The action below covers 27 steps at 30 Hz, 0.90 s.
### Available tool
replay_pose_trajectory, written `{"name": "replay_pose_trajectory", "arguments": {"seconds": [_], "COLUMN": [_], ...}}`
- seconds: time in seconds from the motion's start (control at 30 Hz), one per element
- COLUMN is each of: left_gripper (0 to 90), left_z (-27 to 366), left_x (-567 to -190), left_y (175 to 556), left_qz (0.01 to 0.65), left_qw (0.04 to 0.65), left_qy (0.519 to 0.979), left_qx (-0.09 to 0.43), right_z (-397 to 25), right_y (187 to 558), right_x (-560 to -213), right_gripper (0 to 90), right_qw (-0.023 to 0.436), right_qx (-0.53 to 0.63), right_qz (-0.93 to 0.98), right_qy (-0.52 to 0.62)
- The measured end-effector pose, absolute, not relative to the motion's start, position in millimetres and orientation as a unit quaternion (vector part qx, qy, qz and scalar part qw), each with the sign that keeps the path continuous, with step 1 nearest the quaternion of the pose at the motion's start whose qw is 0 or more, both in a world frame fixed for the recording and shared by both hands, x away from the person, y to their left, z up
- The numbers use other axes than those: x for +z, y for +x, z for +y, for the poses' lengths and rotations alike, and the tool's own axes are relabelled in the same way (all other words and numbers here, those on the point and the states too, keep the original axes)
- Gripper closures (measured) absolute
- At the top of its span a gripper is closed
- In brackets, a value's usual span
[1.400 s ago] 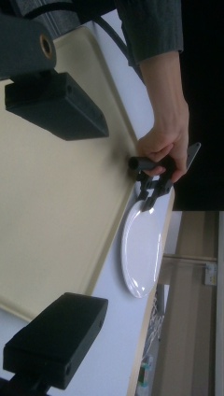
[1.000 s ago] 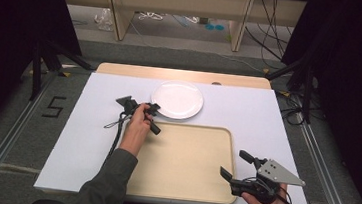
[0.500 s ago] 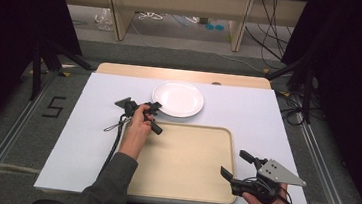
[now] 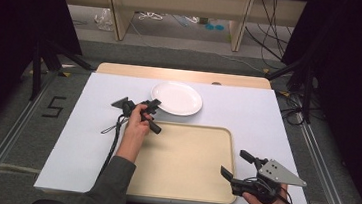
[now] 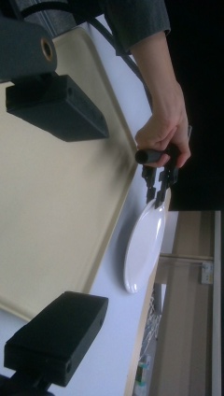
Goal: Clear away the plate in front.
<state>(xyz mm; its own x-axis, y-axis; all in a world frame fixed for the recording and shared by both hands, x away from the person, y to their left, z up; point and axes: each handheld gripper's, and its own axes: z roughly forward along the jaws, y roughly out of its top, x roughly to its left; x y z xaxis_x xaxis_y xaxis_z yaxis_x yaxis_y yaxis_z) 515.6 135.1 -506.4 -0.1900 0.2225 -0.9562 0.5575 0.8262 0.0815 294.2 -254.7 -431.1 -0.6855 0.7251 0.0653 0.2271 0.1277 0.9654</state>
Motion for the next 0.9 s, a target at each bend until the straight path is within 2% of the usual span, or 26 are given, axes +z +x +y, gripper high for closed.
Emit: {"name": "replay_pose_trajectory", "arguments": {"seconds": [0.43,0.7,0.9], "left_gripper": [77.3,76.5,76.3], "left_z": [141.3,145.6,145.3], "left_x": [-497.9,-496.2,-493.6], "left_y": [496.4,478.9,465.4], "left_qz": [0.733,0.722,0.710], "left_qw": [0.618,0.628,0.646], "left_qy": [0.235,0.239,0.219], "left_qx": [-0.158,-0.164,-0.175], "right_z": [-255.0,-254.1,-255.2], "right_y": [294.6,294.9,295.4], "right_x": [-431.1,-431.5,-431.1], "right_gripper": [17.1,17.1,17.1], "right_qw": [0.221,0.226,0.226], "right_qx": [0.574,0.576,0.575], "right_qz": [0.717,0.712,0.715], "right_qy": [0.328,0.331,0.327]}}
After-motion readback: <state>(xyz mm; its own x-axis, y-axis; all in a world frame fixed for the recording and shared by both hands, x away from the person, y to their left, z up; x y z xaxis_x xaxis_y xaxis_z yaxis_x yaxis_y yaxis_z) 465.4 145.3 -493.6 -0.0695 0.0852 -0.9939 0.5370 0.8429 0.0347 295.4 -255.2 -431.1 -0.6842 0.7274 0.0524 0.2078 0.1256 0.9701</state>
